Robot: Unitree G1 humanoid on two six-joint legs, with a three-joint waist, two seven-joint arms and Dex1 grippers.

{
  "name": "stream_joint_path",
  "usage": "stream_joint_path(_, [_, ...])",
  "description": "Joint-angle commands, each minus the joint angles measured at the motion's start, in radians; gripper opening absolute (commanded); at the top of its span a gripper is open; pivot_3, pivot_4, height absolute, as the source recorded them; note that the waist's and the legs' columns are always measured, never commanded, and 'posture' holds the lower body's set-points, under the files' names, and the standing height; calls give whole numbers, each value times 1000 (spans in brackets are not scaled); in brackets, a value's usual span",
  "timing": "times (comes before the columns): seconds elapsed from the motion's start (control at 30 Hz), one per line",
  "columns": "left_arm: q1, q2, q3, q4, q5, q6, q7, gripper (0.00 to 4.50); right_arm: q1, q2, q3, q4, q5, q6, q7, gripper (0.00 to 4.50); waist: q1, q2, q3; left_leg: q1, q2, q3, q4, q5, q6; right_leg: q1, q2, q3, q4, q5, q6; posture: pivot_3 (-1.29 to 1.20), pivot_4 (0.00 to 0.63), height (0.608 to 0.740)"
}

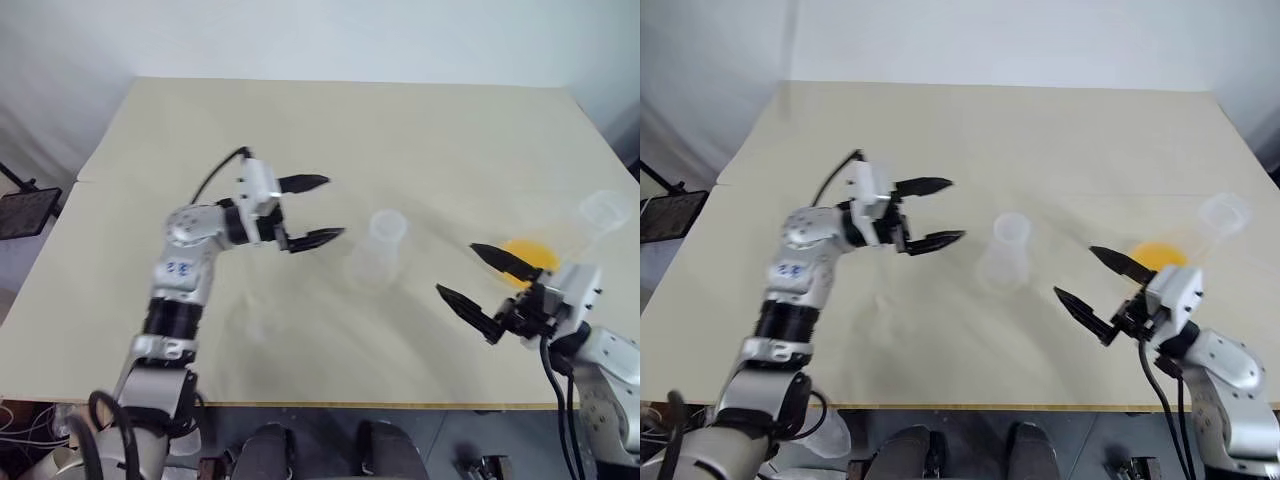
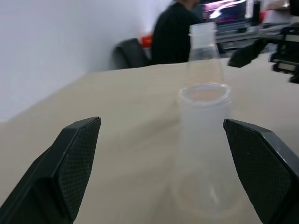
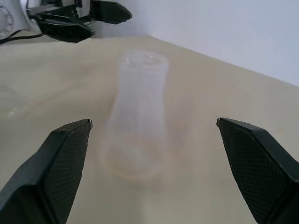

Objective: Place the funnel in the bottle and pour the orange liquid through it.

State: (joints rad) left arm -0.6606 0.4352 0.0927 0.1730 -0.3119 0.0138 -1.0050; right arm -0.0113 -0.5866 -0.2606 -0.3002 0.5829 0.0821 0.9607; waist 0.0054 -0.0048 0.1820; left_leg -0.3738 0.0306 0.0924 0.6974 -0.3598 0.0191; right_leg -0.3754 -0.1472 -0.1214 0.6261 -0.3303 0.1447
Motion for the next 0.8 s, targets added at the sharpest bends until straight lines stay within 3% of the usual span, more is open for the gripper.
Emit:
stream_joint_path(0.03, [131,78,143,-162,-43,44,92,4474,-54,-20,59,8,16,15,70,4500,-4,0,0,0,0,0,0,0,0,0,0,0,0,0,0,0,150,740])
stream_joint_path(0.13, [325,130,268,-307,-90,109,151,4474,-111,-17,103,28,13,25,107,4500,-9,0,0,1,0,0,0,0,1,1,-2,1,0,0,0,0,150,740])
stream_joint_path(0.2, [551,133,386,-437,-129,153,172,4474,-147,-24,132,40,22,43,148,4500,-10,0,0,1,1,-1,0,0,1,1,-2,0,0,0,0,0,150,740])
stream_joint_path(0.43, [1053,3,603,-621,-215,172,255,4474,-194,-63,208,70,-5,27,296,4500,14,-2,0,3,3,-3,2,-3,3,6,-3,2,-3,0,0,0,150,740])
stream_joint_path(0.6, [1257,-104,590,-704,-217,138,270,4474,-220,-64,245,83,-27,9,351,4500,15,-2,0,4,3,-2,2,-5,4,9,-3,5,-7,0,0,0,150,740])
stream_joint_path(0.8, [1314,-141,465,-846,-210,171,317,4474,-242,-65,234,115,-21,19,355,4500,15,-2,0,4,3,-1,2,-5,3,8,-3,5,-8,0,0,0,150,740])
